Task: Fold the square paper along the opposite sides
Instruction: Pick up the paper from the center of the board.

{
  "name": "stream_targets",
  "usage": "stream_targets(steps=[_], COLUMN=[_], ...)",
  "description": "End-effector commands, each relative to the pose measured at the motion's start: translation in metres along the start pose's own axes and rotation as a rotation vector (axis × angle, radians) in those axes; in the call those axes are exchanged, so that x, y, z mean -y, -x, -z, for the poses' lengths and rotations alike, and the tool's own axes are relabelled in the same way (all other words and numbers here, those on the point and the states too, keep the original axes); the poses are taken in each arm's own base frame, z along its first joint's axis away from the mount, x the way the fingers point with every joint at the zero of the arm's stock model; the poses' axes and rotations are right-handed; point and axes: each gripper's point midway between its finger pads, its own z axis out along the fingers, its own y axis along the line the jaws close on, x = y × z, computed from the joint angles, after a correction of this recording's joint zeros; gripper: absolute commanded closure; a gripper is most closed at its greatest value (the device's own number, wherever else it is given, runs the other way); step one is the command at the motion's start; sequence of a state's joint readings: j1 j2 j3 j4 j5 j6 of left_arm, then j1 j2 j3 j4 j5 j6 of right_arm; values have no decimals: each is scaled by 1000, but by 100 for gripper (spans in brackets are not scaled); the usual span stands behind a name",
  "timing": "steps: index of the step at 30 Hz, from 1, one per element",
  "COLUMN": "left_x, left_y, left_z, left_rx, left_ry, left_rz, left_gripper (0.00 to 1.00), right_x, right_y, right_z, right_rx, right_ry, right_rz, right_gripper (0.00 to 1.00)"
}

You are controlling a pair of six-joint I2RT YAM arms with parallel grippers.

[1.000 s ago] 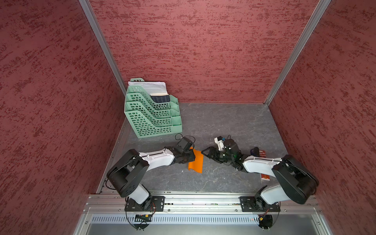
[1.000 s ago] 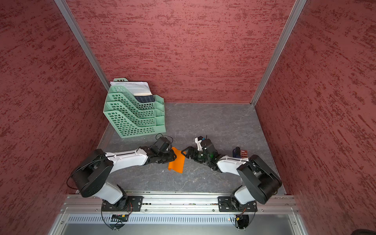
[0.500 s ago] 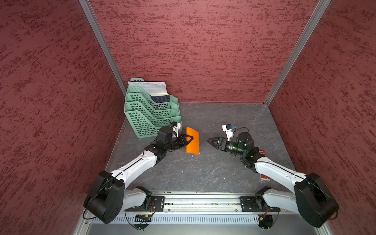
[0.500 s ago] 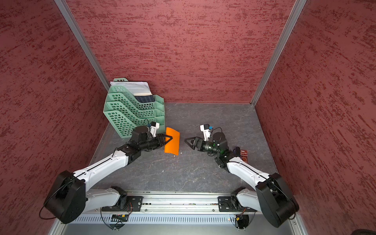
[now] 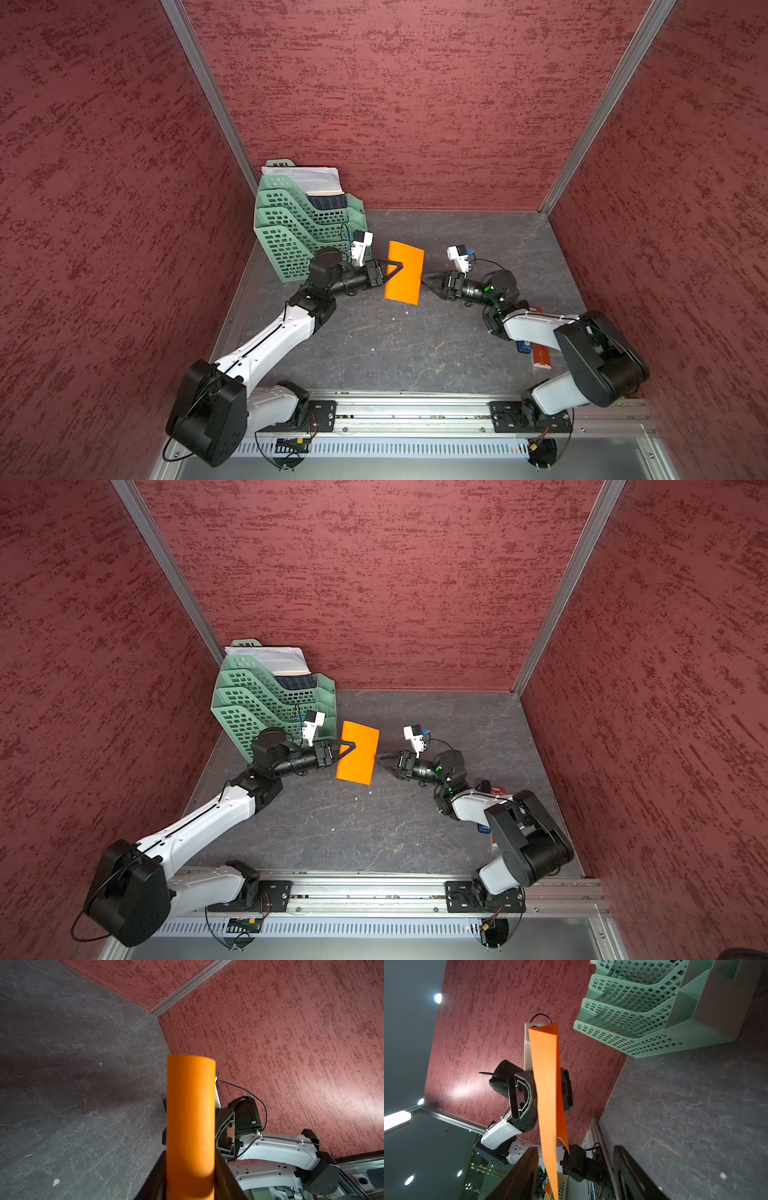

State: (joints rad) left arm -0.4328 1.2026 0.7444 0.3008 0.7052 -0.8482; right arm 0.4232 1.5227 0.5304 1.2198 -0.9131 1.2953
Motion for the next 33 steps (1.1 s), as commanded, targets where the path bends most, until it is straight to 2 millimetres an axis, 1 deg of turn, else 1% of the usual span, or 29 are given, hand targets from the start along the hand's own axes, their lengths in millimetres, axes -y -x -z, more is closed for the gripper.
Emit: stream_targets(steps=[1, 7, 11, 12, 15, 21, 24, 25, 26, 27, 29, 31, 32, 33], left_x=[9, 4, 5, 4, 2, -2, -2, -2, -1, 0, 0, 3, 7, 10], left_y=[5, 1, -1, -2, -4, -8, -7, -7, -5, -4, 2, 12, 18, 24], left_z=[0, -1, 0, 1, 1, 4, 5, 5, 6, 7, 11, 17, 20, 23], left_rx=[7, -1, 1, 3, 1, 3, 7, 9, 13, 12, 20, 34, 38, 34], left_ry=[-32, -23, -24, -22, -17, -7, -3, -2, -3, -4, -8, -44, -78, -108], left_rz=[-24, -15, -17, -16, -14, -15, -20, -23, -29, -36, -49, -53, -57, -56], left_gripper=[66, 66, 66, 66, 66, 65, 64, 62, 57, 47, 35, 26, 22, 19], right_x=[-33, -34, -35, -36, -36, -32, -33, -33, -33, -34, -36, -38, -35, -44], right_y=[-2, -3, -1, 0, 0, -1, -1, -1, -2, -2, -2, -3, -3, -2], right_z=[-5, -12, -14, -14, -14, -13, -13, -13, -14, -14, -14, -13, -12, -10], right_rx=[-33, -52, -52, -51, -48, -46, -46, -50, -57, -66, -88, -119, -143, -163], right_ry=[109, 132, 136, 138, 137, 130, 129, 128, 124, 119, 100, 70, 47, 39], right_rz=[71, 56, 58, 59, 56, 47, 47, 49, 49, 55, 71, 99, 111, 146], right_gripper=[44, 60, 64, 67, 76, 99, 100, 100, 100, 100, 100, 100, 100, 100])
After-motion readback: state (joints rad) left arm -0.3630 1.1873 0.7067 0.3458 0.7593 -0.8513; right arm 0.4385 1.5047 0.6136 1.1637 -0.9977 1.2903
